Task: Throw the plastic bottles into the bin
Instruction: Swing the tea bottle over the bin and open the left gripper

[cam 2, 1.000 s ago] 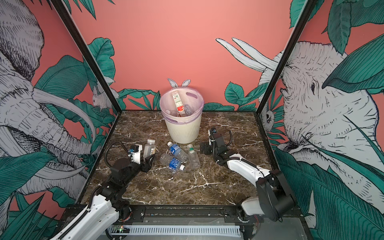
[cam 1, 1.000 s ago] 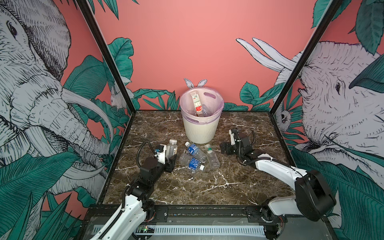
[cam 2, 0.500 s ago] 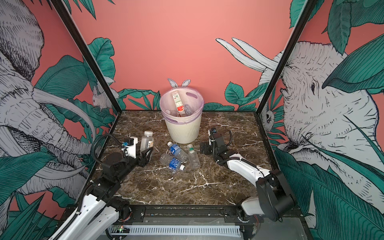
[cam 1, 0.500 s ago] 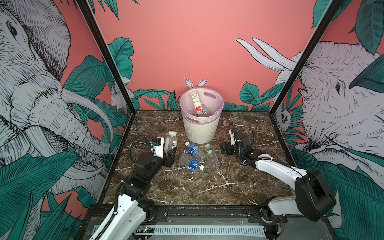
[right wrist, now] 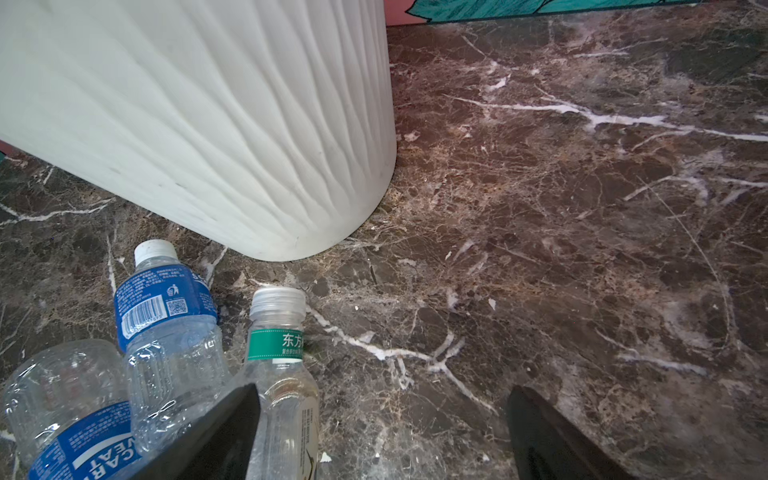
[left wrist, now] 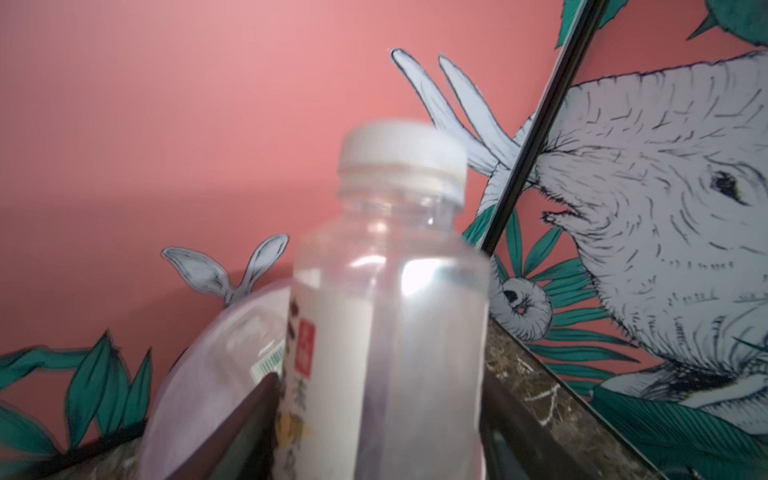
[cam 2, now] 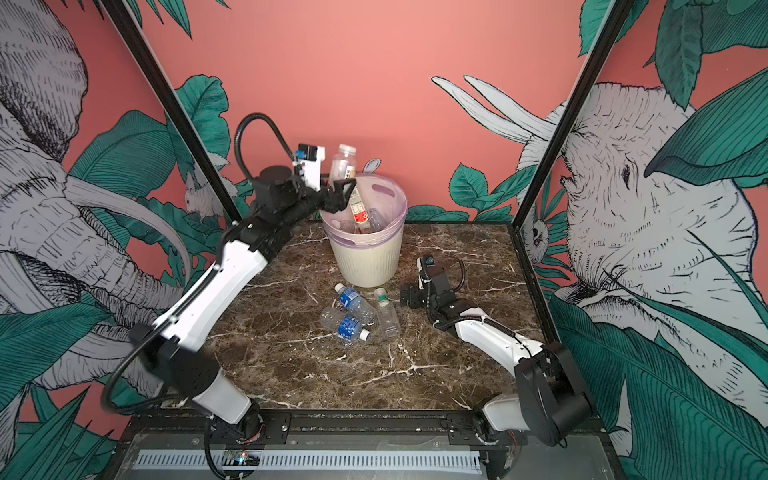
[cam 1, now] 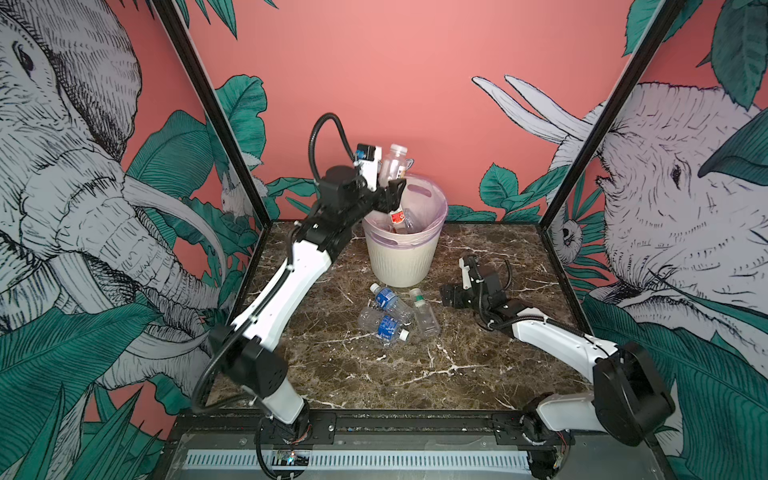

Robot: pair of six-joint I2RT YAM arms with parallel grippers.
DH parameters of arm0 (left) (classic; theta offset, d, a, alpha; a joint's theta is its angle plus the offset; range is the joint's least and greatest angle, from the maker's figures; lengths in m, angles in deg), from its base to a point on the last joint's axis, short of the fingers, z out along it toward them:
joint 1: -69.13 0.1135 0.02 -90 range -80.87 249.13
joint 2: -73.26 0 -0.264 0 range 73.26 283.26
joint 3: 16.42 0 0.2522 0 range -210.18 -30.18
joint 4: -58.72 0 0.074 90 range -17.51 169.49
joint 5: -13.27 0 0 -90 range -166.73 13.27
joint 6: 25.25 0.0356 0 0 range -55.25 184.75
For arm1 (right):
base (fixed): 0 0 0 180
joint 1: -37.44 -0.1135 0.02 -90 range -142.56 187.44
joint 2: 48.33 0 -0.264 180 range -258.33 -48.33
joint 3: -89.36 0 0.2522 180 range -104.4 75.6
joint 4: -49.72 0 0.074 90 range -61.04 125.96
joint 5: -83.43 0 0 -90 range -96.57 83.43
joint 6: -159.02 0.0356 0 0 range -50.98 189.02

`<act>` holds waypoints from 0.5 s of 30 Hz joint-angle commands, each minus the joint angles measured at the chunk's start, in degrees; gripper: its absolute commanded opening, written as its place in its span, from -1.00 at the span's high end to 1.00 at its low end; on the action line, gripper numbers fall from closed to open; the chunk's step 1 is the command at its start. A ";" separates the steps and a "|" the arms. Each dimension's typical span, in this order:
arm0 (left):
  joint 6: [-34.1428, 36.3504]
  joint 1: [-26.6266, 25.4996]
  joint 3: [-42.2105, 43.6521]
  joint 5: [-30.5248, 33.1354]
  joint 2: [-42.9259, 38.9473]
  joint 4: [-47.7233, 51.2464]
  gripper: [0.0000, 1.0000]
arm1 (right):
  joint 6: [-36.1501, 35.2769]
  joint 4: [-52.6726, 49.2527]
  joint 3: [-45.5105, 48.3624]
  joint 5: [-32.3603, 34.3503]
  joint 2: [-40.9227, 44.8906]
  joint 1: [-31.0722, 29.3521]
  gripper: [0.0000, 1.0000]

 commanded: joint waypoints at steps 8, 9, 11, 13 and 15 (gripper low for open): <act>1.16 -0.14 0.32 0.81 -0.61 3.97 -0.99 | -0.71 -0.25 -2.24 -0.52 -0.15 0.36 -0.93; 1.26 -0.14 1.47 1.05 -1.72 3.94 -0.99 | -0.71 -0.13 -2.40 -0.93 -0.61 0.38 -0.93; 1.30 -0.14 4.59 1.51 -4.13 2.85 -0.99 | -0.52 -0.16 -2.83 -2.30 -1.44 0.29 -0.92; 1.38 -0.14 8.44 1.84 -6.90 1.69 -0.99 | -0.36 0.19 -3.11 -3.57 -2.30 0.24 -0.91; 1.30 -0.14 11.62 2.04 -9.28 1.04 -0.99 | -0.35 0.42 -3.44 -4.82 -3.17 0.02 -0.91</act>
